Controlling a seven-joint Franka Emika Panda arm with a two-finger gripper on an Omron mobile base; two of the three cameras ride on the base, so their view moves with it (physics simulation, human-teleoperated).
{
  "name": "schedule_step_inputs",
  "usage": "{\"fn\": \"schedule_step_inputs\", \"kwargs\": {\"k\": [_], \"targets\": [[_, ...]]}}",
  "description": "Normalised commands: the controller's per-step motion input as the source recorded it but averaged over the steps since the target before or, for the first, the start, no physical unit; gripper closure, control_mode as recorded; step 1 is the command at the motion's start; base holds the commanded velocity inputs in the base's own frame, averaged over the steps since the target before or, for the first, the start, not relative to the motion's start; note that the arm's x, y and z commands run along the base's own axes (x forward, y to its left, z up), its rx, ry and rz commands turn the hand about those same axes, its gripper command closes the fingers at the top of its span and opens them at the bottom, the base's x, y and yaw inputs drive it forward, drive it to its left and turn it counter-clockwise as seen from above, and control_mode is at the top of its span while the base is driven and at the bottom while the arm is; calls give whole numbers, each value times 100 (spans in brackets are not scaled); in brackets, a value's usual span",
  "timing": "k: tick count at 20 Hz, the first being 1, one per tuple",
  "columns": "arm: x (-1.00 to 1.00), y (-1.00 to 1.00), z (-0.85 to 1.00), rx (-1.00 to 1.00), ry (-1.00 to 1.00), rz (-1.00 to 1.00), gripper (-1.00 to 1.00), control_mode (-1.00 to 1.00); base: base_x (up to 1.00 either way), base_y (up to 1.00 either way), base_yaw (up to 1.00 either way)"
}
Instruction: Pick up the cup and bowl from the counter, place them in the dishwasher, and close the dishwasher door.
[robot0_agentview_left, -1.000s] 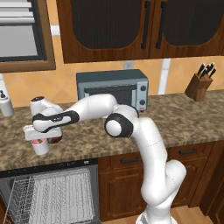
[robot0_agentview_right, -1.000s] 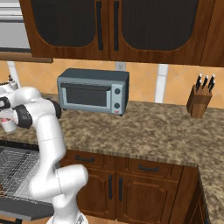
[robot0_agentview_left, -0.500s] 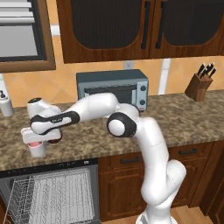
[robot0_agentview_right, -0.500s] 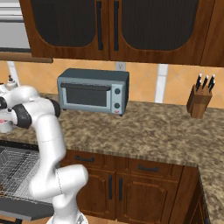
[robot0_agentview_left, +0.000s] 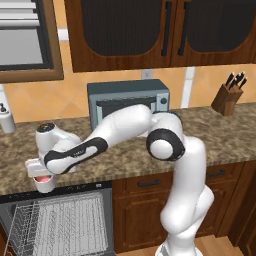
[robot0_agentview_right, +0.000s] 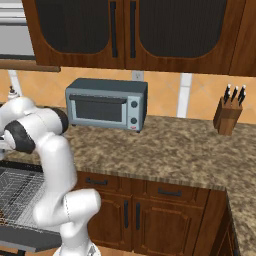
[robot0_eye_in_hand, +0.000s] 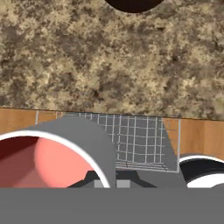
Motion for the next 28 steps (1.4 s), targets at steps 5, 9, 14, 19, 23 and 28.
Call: {"fn": "schedule_step_inputs", "kwargs": {"k": [5,9,14,19,23,28], "targets": [[-59,-30,0,7,-2,0,100,-100,0,0,0],[-46,-22,-6,3,2,0,100,-100,0,0,0],[-53,0,-4,1,0,0,100,-100,0,0,0],[-45,0,0,0,0,0,100,-100,0,0,0],[-8,-6,0,0,0,0,100,-100,0,0,0],[0,-1,-4,0,1,0,100,-100,0,0,0]]}}
